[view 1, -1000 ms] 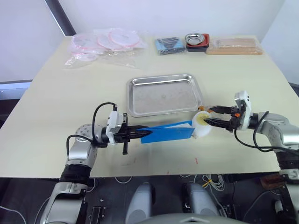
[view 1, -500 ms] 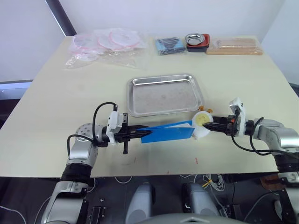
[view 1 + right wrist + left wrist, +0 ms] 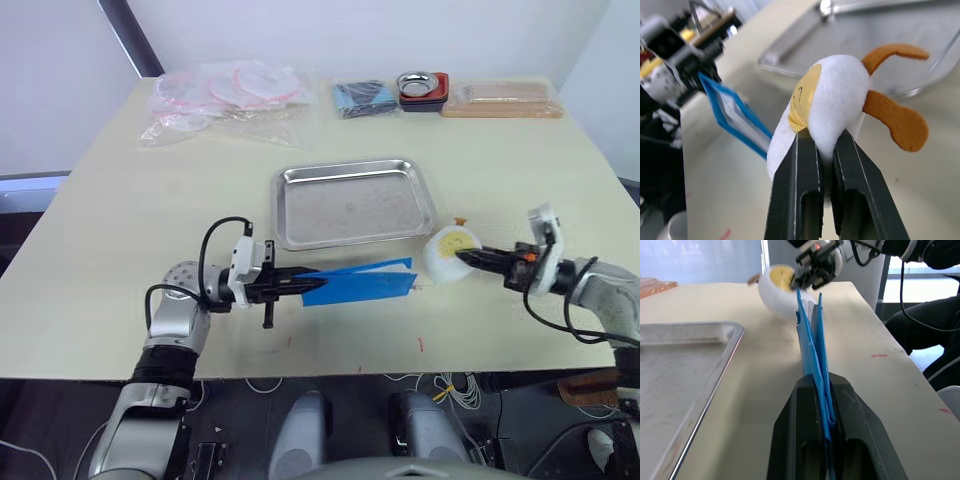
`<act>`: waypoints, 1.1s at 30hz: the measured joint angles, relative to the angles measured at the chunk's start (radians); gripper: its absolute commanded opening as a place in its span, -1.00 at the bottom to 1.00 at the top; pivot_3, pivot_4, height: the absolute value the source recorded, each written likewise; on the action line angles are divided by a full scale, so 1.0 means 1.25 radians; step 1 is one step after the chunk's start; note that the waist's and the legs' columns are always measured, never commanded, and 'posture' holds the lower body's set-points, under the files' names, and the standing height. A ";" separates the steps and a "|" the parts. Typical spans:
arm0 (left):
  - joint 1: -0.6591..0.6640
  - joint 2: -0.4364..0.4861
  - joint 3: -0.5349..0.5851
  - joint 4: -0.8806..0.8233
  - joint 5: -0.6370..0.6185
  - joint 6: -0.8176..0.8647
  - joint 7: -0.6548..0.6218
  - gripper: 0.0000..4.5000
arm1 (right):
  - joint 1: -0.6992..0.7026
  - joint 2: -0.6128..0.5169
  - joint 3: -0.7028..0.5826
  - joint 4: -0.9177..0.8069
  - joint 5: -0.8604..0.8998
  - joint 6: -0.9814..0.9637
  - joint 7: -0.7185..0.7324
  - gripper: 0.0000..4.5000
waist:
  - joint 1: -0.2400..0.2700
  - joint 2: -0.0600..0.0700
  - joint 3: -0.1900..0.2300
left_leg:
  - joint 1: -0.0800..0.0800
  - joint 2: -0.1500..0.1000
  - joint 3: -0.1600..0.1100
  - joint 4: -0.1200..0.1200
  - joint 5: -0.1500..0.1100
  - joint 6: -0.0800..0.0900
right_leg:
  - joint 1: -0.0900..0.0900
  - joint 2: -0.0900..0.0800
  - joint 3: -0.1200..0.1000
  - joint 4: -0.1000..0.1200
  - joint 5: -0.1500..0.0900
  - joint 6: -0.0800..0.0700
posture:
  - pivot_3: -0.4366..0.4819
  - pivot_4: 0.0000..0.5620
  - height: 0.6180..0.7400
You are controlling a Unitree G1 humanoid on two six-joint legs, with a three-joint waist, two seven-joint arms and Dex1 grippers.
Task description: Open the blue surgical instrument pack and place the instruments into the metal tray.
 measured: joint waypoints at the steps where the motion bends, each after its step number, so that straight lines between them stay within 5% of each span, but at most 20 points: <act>1: -0.003 0.000 0.000 0.005 0.001 -0.003 0.000 -1.00 | 0.002 0.000 -0.018 -0.006 0.018 0.003 -0.001 -0.98 | 0.000 0.000 0.000 | 0.000 0.000 0.000 0.000 0.000 0.000 | 0.000 0.000 0.000 0.000 0.000 0.000 | -0.05 -0.47 1.00; 18: -0.035 -0.013 -0.018 0.057 0.008 -0.053 -0.015 -1.00 | -0.052 0.045 -0.076 -0.119 0.216 0.080 -0.091 -0.98 | 0.003 0.000 0.000 | -0.001 -0.001 0.000 0.000 0.000 0.000 | 0.000 0.000 0.000 0.000 0.000 0.000 | -0.05 -0.47 1.00; 33: -0.040 -0.018 -0.020 0.061 0.019 -0.075 -0.007 -1.00 | -0.226 0.192 0.206 -0.099 0.003 -0.084 -0.103 -0.98 | 0.003 0.001 0.000 | -0.001 -0.001 -0.001 0.000 0.000 0.000 | 0.000 0.000 0.000 0.000 0.000 0.000 | -0.05 -0.47 1.00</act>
